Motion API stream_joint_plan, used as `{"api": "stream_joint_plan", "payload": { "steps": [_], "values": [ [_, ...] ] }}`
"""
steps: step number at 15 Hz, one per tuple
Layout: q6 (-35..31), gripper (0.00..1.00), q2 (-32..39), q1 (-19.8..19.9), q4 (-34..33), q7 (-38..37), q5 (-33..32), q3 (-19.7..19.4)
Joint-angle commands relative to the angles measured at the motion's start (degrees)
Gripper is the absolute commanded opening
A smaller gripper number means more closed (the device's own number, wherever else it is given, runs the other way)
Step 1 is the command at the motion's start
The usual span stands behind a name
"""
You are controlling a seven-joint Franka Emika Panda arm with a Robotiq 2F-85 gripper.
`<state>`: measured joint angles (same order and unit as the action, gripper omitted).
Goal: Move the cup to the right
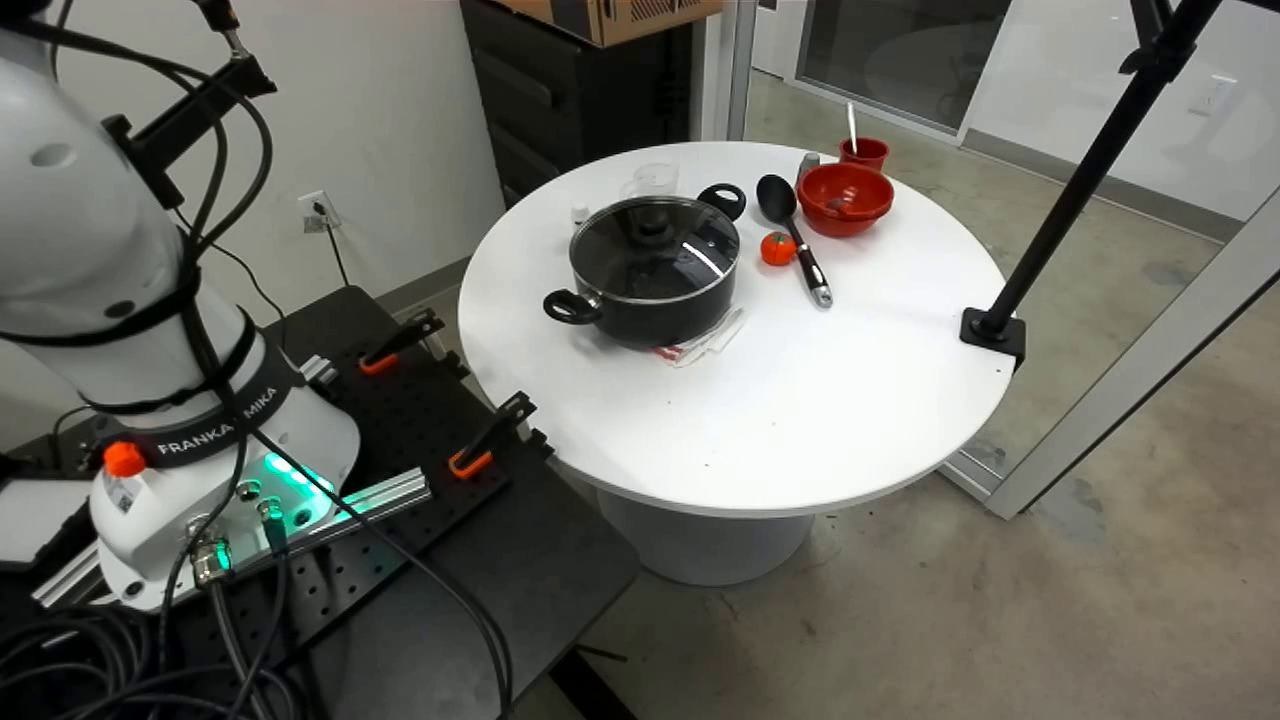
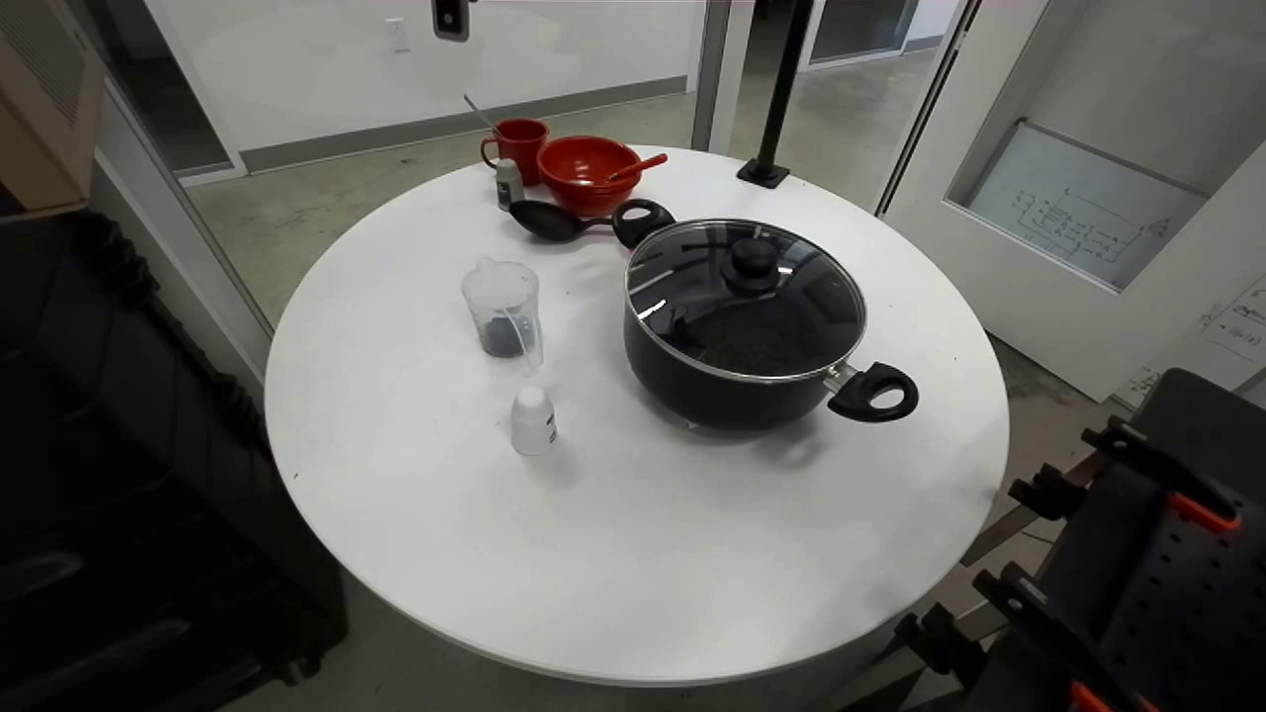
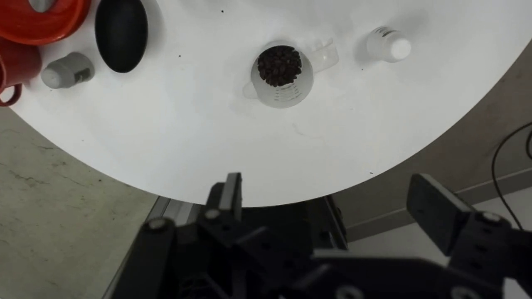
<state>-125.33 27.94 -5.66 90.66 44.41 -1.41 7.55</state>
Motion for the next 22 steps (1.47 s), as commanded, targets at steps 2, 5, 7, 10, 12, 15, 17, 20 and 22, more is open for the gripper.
{"api": "stream_joint_plan", "payload": {
  "steps": [2, 5, 7, 10, 12, 15, 17, 20, 22],
  "values": [
    [4.4, 1.0, 4.4, -0.7, -3.2, 1.4, -3.1, 1.8],
    [4.6, 1.0, 4.7, -1.2, -0.4, 2.4, -3.8, 2.8],
    [3.4, 1.0, 4.6, -1.7, 2.0, 2.7, -5.0, 3.2],
    [1.2, 1.0, 4.7, -3.6, 5.3, 0.5, -9.0, 2.4],
    [-0.8, 1.0, 4.7, -4.5, 7.7, -1.0, -12.1, 1.7],
    [-7.7, 1.0, 4.6, -5.2, 11.3, -4.0, -16.4, 0.9],
    [-14.2, 1.0, 4.4, -4.7, 13.2, -7.1, -17.3, 0.7],
    [-22.0, 1.0, 4.4, -2.9, 14.3, -10.1, -15.6, 0.9],
    [-19.7, 1.0, 5.5, -2.7, 12.8, -8.8, -15.9, 1.6]
  ]
}}
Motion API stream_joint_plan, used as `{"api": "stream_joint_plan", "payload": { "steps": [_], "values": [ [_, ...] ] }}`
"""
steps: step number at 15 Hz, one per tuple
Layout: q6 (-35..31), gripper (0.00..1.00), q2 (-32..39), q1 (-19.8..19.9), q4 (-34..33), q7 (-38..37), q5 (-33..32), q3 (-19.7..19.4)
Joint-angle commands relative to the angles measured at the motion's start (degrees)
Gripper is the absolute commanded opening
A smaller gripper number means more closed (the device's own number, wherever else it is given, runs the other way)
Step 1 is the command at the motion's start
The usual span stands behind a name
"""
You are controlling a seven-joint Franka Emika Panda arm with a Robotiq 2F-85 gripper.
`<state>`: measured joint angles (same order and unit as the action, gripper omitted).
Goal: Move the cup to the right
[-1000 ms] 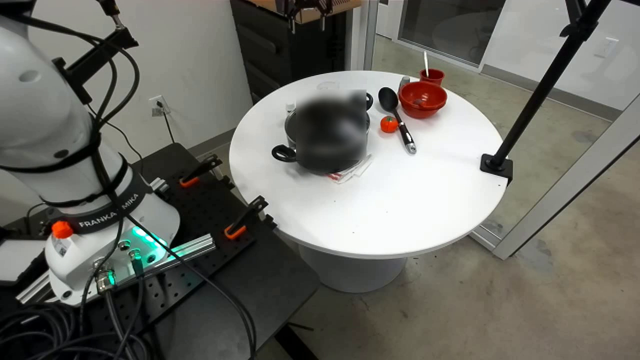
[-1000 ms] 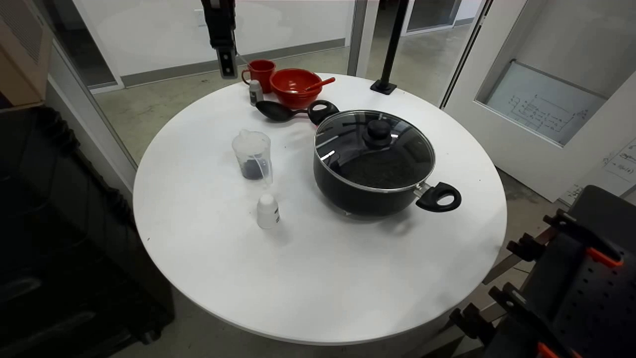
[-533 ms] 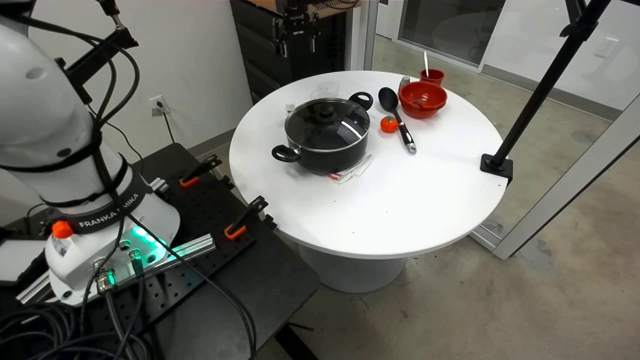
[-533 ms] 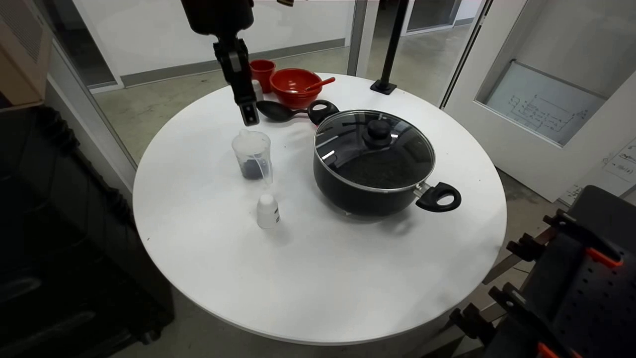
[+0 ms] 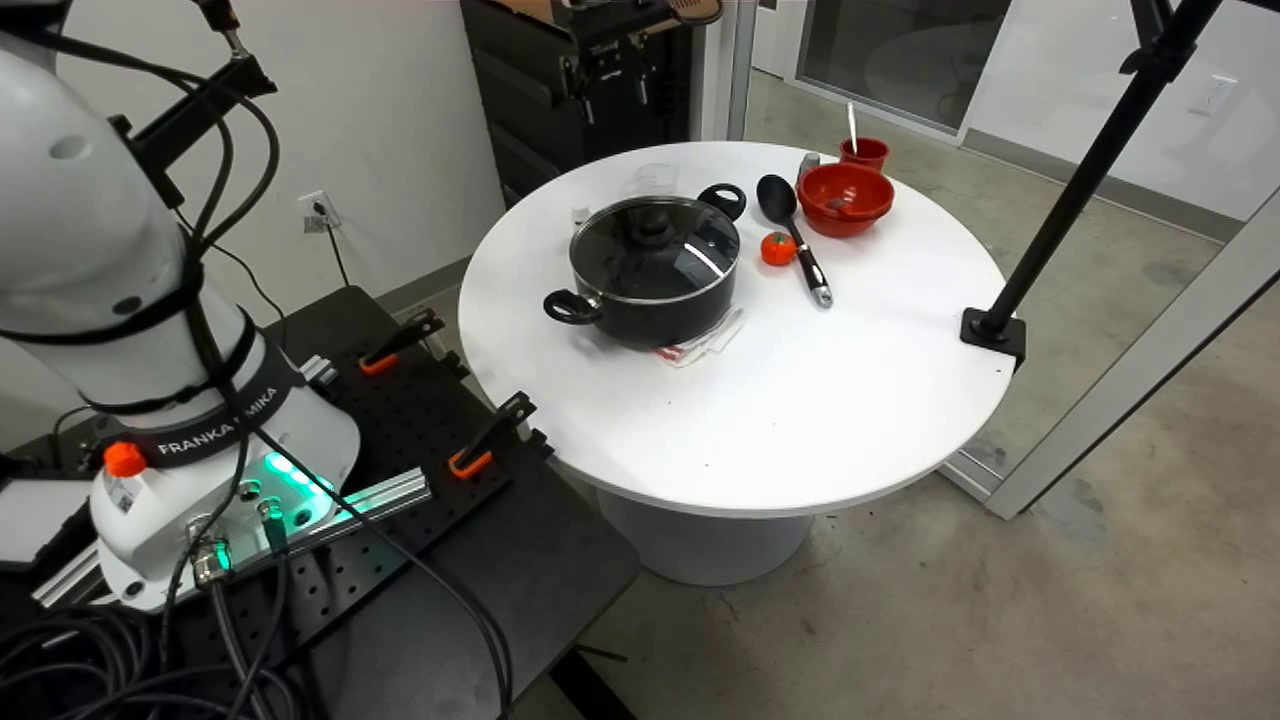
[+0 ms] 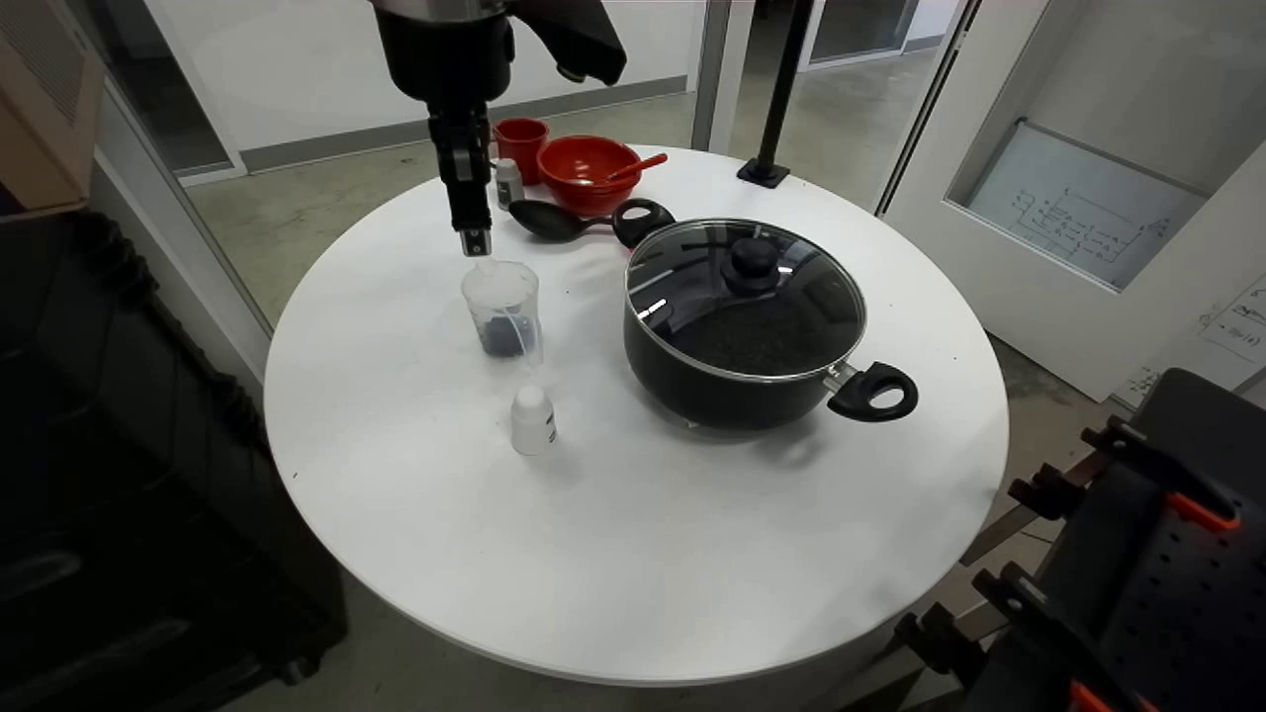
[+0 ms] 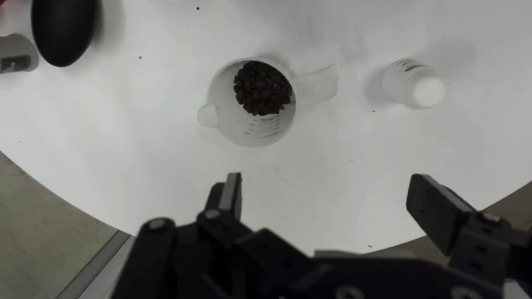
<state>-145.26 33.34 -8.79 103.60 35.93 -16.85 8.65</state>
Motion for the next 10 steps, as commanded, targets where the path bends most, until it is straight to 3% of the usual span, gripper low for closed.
{"api": "stream_joint_plan", "payload": {
  "steps": [1, 4, 10],
  "values": [
    [-0.3, 1.0, 0.1, 0.7, -0.1, -0.5, -0.4, 0.5],
    [-1.1, 1.0, 0.4, 0.9, 0.4, -0.6, -0.5, 0.7],
    [-2.0, 1.0, 6.7, 0.4, -5.0, -2.8, -0.6, -0.4]
  ]
}}
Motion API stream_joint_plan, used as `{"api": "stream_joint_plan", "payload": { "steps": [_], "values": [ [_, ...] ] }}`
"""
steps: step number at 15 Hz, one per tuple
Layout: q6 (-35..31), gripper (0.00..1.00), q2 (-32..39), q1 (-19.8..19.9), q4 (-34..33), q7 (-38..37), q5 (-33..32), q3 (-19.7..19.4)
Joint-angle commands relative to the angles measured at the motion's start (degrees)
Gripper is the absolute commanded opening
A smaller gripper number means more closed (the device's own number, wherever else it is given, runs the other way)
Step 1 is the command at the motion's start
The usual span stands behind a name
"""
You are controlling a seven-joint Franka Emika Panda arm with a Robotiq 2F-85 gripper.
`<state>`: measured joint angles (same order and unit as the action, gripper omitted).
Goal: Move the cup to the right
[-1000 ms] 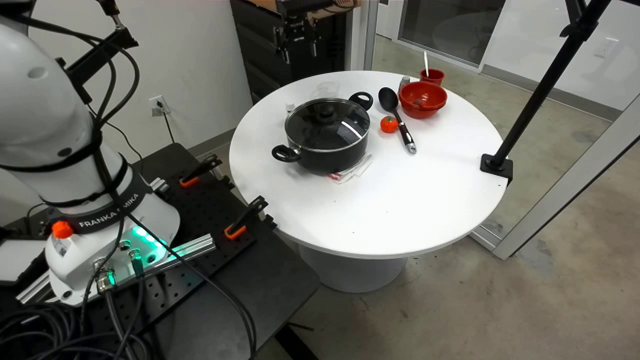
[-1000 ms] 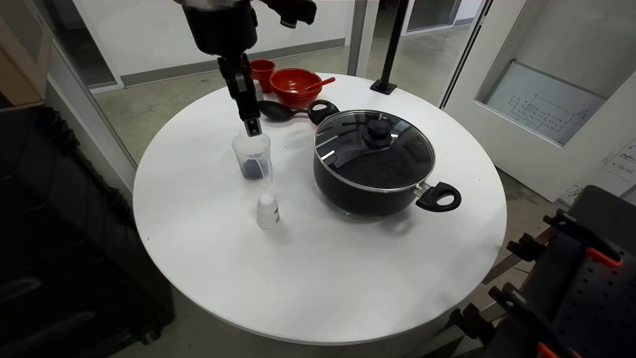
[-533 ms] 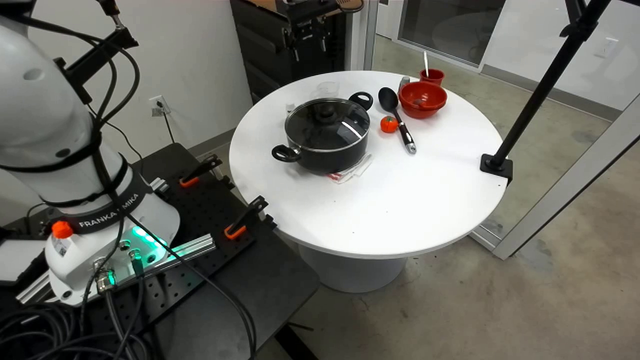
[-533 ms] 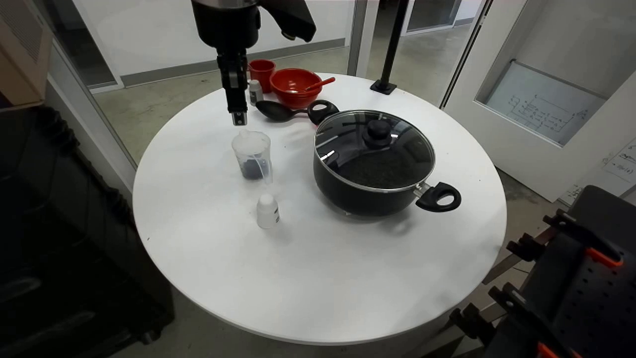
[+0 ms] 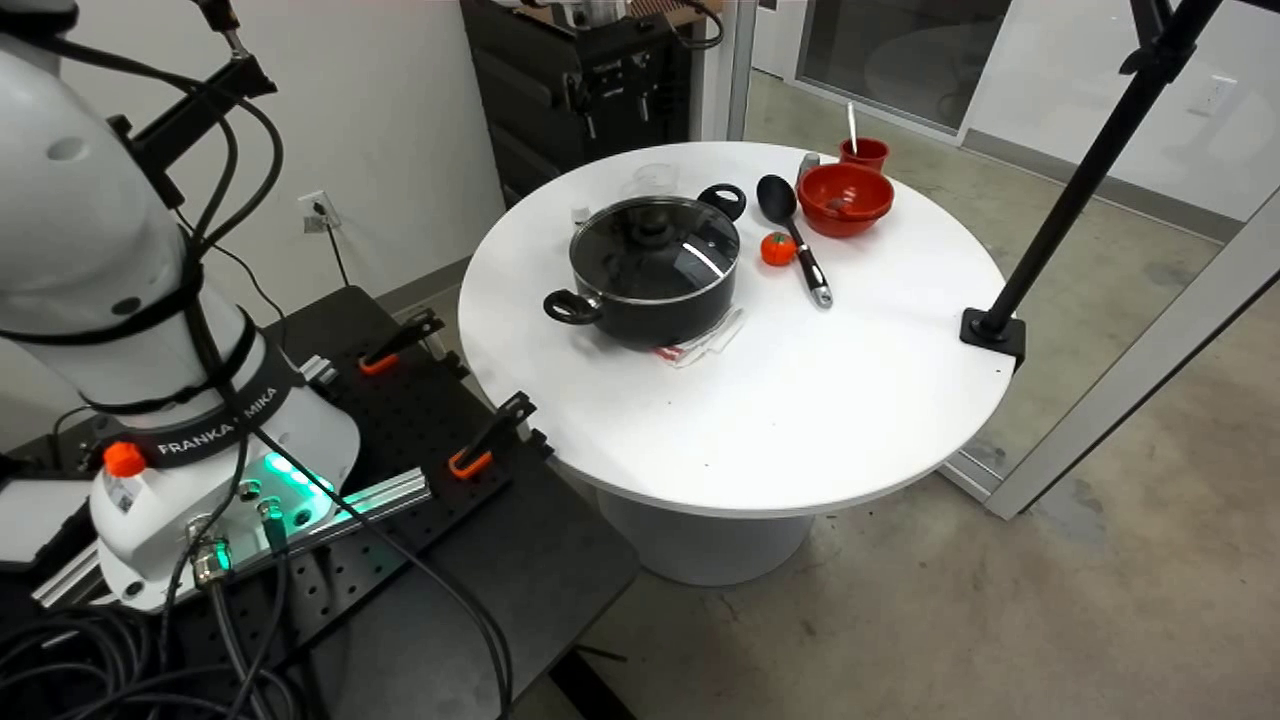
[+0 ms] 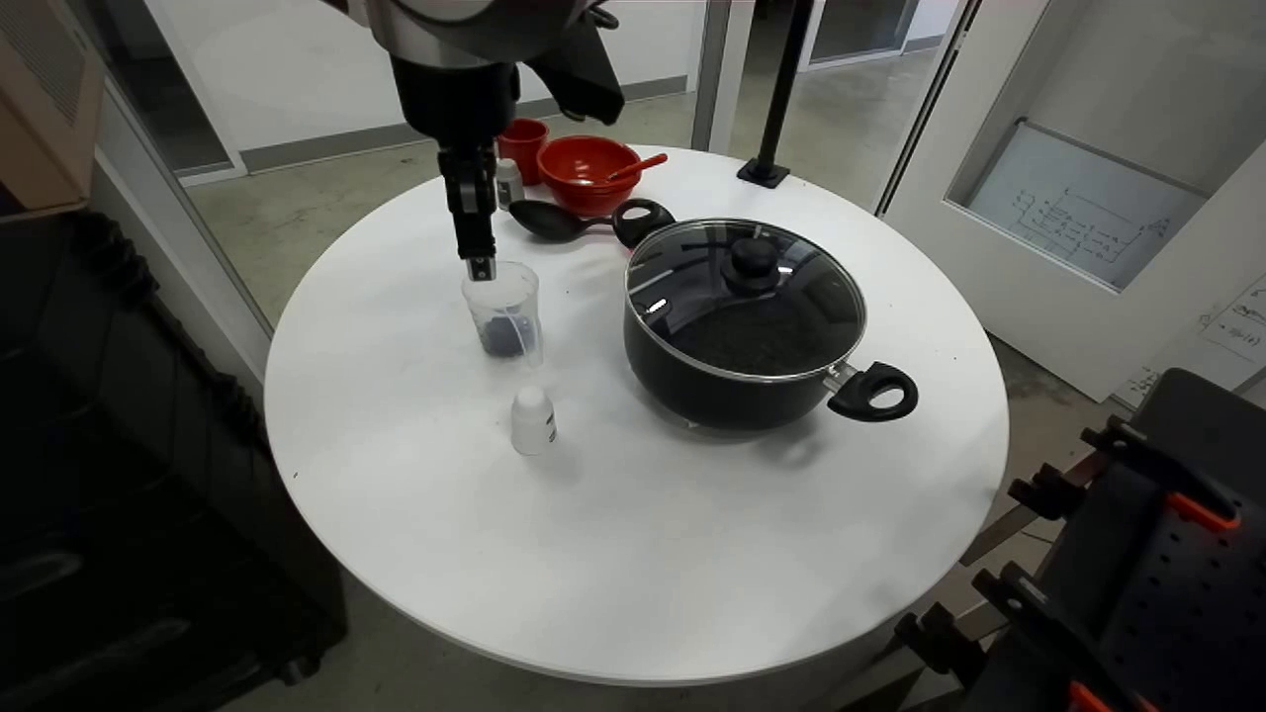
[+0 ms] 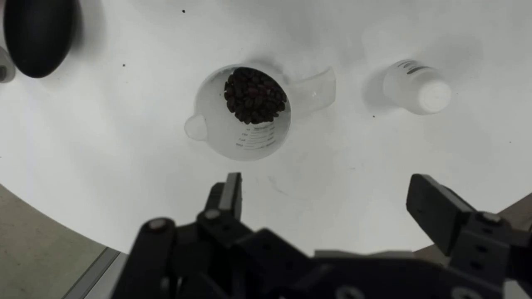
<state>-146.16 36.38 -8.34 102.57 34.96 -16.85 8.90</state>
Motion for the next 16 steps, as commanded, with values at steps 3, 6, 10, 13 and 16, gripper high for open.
{"api": "stream_joint_plan", "payload": {
  "steps": [3, 6, 10, 13, 16],
  "values": [
    [-1.4, 1.0, 6.8, -0.1, -8.0, -3.6, -0.7, -1.5],
    [0.9, 1.0, 10.4, -0.6, -13.3, -4.1, -0.8, -1.8],
    [3.8, 1.0, 14.9, -1.1, -19.1, -2.9, -0.6, -1.2],
    [5.6, 1.0, 18.1, -1.9, -23.3, -3.0, -0.7, -1.4],
    [7.7, 1.0, 20.4, -2.2, -26.5, -2.9, -0.5, -1.5]
  ]
}}
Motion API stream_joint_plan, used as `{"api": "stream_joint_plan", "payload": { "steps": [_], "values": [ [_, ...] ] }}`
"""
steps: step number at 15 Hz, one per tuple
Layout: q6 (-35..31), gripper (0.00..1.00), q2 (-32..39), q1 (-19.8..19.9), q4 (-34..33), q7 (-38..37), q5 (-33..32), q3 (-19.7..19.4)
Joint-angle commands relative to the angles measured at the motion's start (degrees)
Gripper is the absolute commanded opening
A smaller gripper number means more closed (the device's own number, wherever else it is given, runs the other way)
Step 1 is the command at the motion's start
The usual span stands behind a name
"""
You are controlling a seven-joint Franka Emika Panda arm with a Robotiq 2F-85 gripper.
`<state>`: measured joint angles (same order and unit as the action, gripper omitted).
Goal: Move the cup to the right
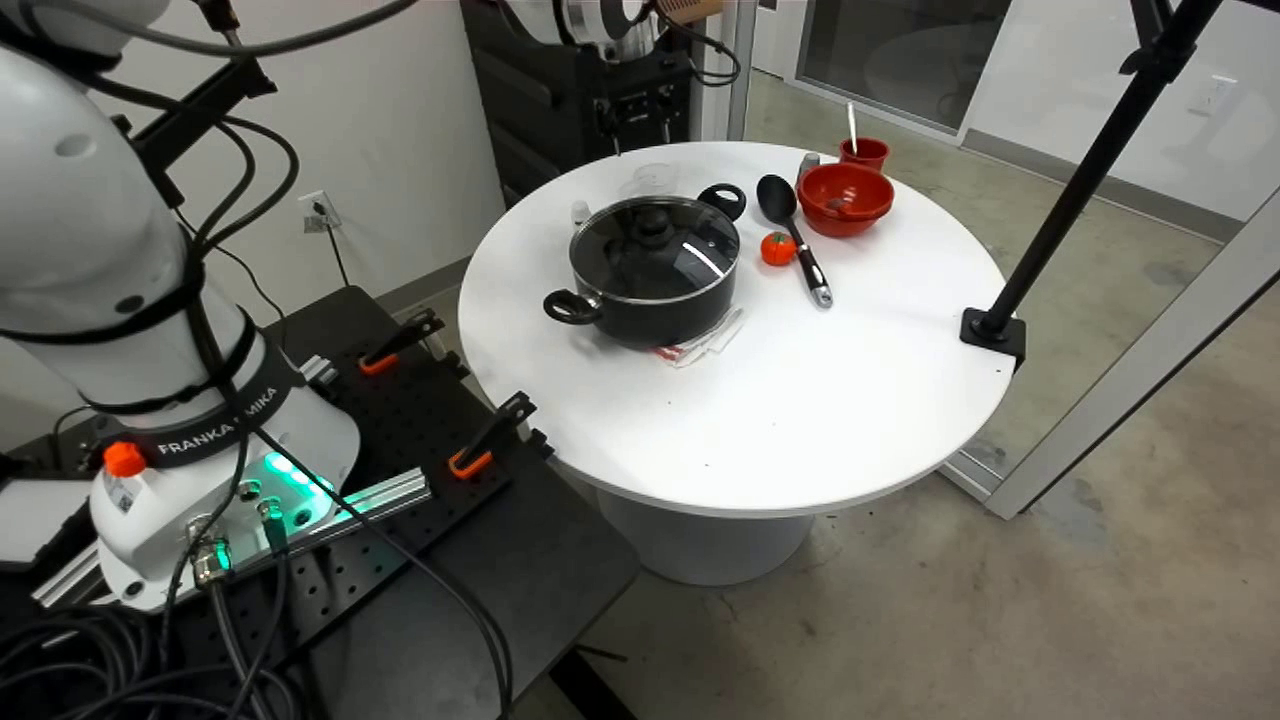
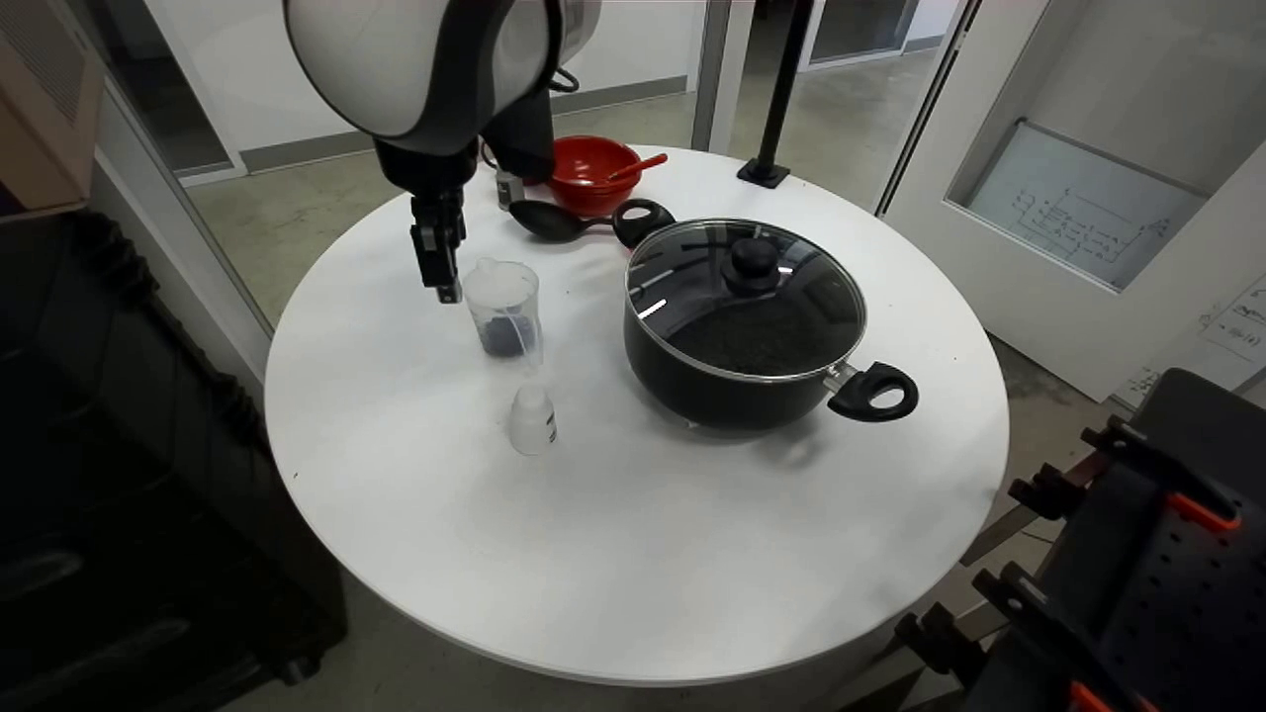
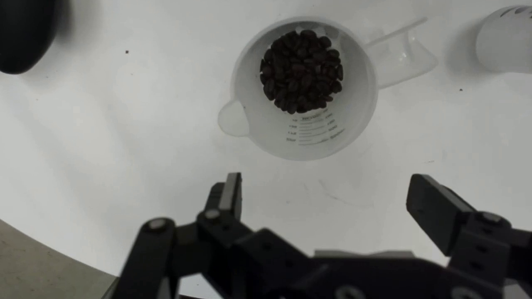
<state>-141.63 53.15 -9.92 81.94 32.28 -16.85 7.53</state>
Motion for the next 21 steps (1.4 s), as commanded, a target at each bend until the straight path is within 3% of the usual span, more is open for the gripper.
{"api": "stream_joint_plan", "payload": {
  "steps": [1, 8, 9, 11, 13, 14, 18, 21],
  "values": [
    [3.8, 1.0, 4.5, -0.8, -6.8, -0.4, -0.5, -0.3],
    [7.9, 0.98, 9.7, -0.8, -12.5, -0.2, -0.1, -0.5],
    [8.3, 0.73, 10.2, -0.8, -13.4, -0.1, 0.0, -0.4],
    [8.8, 0.72, 10.8, -0.9, -14.6, 0.1, 0.0, -0.3],
    [9.3, 0.59, 11.1, -1.3, -15.5, -0.1, -0.2, -0.6],
    [9.1, 0.87, 11.0, -1.4, -15.6, -0.1, -0.3, -0.6],
    [8.0, 1.0, 8.8, -1.7, -13.2, -0.4, -0.8, -0.8],
    [6.9, 1.0, 7.1, -1.7, -10.8, -0.6, -1.1, -0.9]
  ]
}}
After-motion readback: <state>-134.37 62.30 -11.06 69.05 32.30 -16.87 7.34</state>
